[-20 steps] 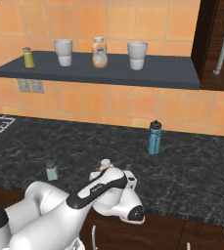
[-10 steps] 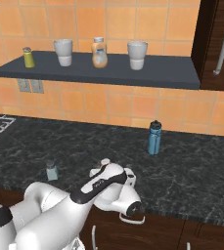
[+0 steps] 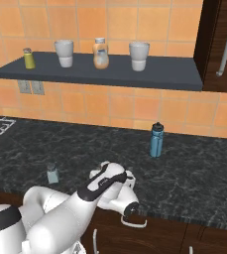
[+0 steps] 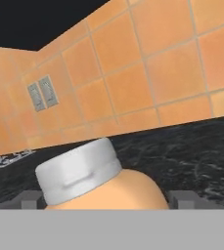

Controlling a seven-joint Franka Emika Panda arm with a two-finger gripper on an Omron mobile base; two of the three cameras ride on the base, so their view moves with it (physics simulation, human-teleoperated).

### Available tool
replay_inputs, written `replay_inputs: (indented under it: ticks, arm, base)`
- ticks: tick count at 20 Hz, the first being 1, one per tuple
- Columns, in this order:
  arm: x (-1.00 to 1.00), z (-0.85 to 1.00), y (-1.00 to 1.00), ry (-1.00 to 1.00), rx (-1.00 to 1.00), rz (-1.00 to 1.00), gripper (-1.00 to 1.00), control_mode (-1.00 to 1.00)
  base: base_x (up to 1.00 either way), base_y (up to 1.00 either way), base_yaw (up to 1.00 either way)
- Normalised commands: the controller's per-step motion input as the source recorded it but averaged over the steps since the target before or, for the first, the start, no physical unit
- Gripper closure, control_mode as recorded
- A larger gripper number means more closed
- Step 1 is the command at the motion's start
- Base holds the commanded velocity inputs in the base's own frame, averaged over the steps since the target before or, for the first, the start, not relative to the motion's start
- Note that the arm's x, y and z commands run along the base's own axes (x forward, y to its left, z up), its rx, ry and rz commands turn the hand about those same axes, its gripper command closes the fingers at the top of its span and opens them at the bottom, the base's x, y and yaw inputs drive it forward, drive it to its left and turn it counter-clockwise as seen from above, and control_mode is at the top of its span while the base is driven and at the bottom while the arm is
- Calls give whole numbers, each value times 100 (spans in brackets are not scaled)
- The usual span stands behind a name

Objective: Put the shaker and condiment bottle from the counter next to their counterparts in the cabinet.

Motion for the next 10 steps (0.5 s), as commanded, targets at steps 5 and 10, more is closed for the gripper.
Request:
replay_inputs:
  ticks: [5,10]
  arm:
    - [11,-1,-20,0,2,0,100,-100]
    - [0,77,-4,-3,8,0,100,-100]
  base:
    - [0,0,0]
    - [0,0,0]
